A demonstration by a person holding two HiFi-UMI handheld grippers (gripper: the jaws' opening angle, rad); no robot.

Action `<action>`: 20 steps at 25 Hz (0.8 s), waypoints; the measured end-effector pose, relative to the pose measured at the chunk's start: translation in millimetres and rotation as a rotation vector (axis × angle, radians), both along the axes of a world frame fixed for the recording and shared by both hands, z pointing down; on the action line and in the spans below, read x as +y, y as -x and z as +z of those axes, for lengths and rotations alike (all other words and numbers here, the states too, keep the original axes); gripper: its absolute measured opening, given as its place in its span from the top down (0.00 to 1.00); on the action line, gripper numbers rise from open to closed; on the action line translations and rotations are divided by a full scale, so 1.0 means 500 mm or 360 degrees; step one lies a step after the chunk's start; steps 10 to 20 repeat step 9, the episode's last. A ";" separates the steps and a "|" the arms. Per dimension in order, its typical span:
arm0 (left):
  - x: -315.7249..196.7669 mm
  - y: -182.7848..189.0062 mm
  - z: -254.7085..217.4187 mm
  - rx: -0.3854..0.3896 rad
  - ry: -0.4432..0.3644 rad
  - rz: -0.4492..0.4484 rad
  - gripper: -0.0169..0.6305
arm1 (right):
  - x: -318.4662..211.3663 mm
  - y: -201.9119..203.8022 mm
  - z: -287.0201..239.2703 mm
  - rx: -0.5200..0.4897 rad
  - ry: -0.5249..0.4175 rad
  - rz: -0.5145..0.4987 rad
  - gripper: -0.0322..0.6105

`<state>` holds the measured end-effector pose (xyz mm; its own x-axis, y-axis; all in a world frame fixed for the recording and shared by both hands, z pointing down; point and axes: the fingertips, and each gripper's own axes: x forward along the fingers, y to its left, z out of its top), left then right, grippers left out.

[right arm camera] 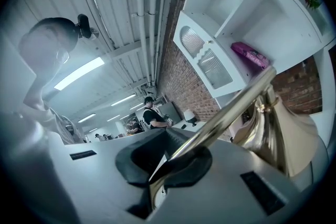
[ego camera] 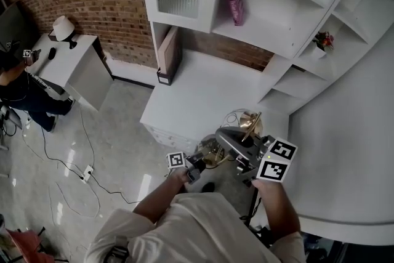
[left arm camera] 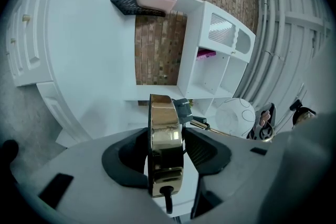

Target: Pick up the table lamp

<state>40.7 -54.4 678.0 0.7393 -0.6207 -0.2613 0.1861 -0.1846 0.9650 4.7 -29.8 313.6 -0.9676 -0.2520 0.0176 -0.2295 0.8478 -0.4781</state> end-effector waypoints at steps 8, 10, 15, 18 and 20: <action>-0.007 0.002 -0.010 0.0012 -0.0040 0.0000 0.65 | 0.005 0.014 -0.002 0.0005 -0.0022 -0.0011 0.94; -0.005 0.003 -0.010 0.0015 -0.0044 0.0001 0.65 | 0.006 0.015 0.000 0.0005 -0.0020 -0.0010 0.94; -0.005 0.003 -0.010 0.0015 -0.0044 0.0001 0.65 | 0.006 0.015 0.000 0.0005 -0.0020 -0.0010 0.94; -0.005 0.003 -0.010 0.0015 -0.0044 0.0001 0.65 | 0.006 0.015 0.000 0.0005 -0.0020 -0.0010 0.94; -0.005 0.003 -0.010 0.0015 -0.0044 0.0001 0.65 | 0.006 0.015 0.000 0.0005 -0.0020 -0.0010 0.94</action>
